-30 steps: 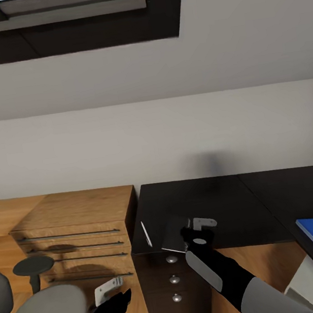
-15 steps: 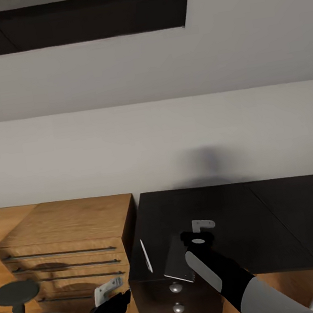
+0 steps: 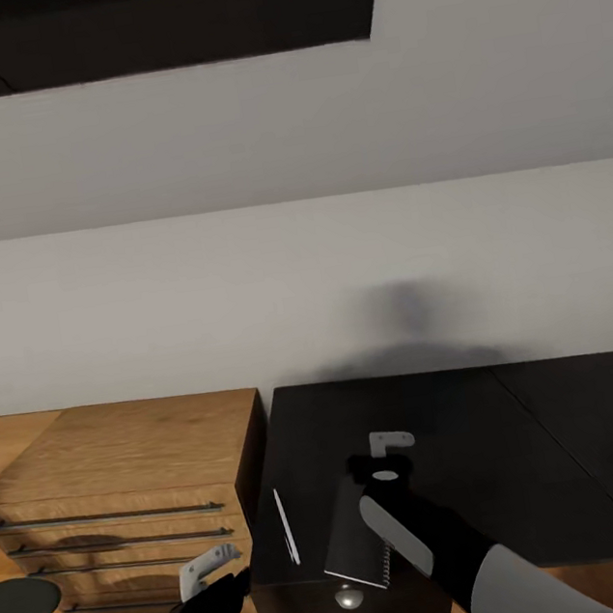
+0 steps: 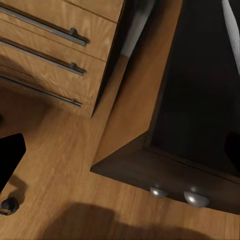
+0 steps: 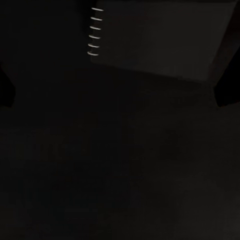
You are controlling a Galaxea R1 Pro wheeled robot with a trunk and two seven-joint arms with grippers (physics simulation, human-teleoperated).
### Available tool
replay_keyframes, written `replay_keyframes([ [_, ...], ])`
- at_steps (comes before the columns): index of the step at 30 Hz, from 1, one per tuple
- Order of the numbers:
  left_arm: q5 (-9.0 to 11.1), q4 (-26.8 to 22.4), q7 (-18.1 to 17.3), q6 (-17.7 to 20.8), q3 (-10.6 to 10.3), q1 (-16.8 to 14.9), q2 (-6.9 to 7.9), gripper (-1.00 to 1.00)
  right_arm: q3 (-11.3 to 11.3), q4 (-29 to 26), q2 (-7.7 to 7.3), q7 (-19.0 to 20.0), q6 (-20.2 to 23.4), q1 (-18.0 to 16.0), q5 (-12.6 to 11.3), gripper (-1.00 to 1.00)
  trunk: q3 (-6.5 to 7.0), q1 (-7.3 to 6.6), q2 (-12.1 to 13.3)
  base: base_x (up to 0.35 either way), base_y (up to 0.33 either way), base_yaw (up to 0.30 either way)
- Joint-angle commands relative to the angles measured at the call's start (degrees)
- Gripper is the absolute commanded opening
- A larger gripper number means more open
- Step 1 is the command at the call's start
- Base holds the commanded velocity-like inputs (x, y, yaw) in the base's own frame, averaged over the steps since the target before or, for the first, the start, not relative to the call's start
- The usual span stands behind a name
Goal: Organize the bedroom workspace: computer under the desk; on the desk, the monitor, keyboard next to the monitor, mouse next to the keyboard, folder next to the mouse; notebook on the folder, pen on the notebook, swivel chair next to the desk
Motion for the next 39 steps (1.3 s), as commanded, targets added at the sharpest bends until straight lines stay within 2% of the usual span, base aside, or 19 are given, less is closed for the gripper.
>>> replay_keyframes([
  [1,0.6,-0.2,0.5,0.1,0.1,0.0,0.03,1.0,0.7,-0.1,-0.03,-0.2,0.3,-0.1,-0.2,1.0,-0.06,0.01,0.0,0.017,0.0,0.0],
  [2,0.6,-0.3,0.6,-0.1,0.4,0.0,0.06,1.0,1.7,-0.1,-0.02,0.0,0.2,-0.1,-0.2,1.0,-0.06,0.01,0.0,0.011,0.0,0.0],
  [5,0.7,-0.4,0.6,-1.1,1.6,0.0,0.08,1.0,2.8,-0.1,0.03,0.2,0.1,-0.1,-0.1,1.0,-0.06,0.01,0.0,0.007,0.0,0.0],
  [8,0.8,-0.5,0.4,-3.5,4.3,0.0,0.05,1.0,3.8,-0.1,0.07,0.3,-0.2,-0.1,-0.1,1.0,-0.06,0.01,0.0,0.003,0.0,0.0],
  [19,1.0,-1.1,0.3,-4.3,6.8,0.0,0.05,1.0,4.1,-0.1,0.02,0.4,-0.3,-0.1,-0.2,1.0,-0.21,0.01,0.0,0.0,0.0,0.131],
  [27,1.4,-2.2,0.2,-4.3,10.7,0.0,-0.03,1.0,4.0,-0.1,-0.12,0.9,-0.3,-0.1,-0.1,1.0,-0.53,0.01,0.0,0.0,0.0,0.183],
  [35,3.2,-2.9,0.2,-4.3,11.6,0.0,0.01,1.0,4.5,0.2,-0.13,1.4,-0.1,-0.1,-0.1,1.0,-0.6,0.01,0.0,0.0,0.0,0.037],
  [39,4.6,-3.2,0.2,-4.3,12.0,0.0,0.1,1.0,6.9,0.3,-0.16,2.7,0.1,-0.1,0.0,1.0,-0.61,0.01,0.0,0.0,0.0,0.007],
])
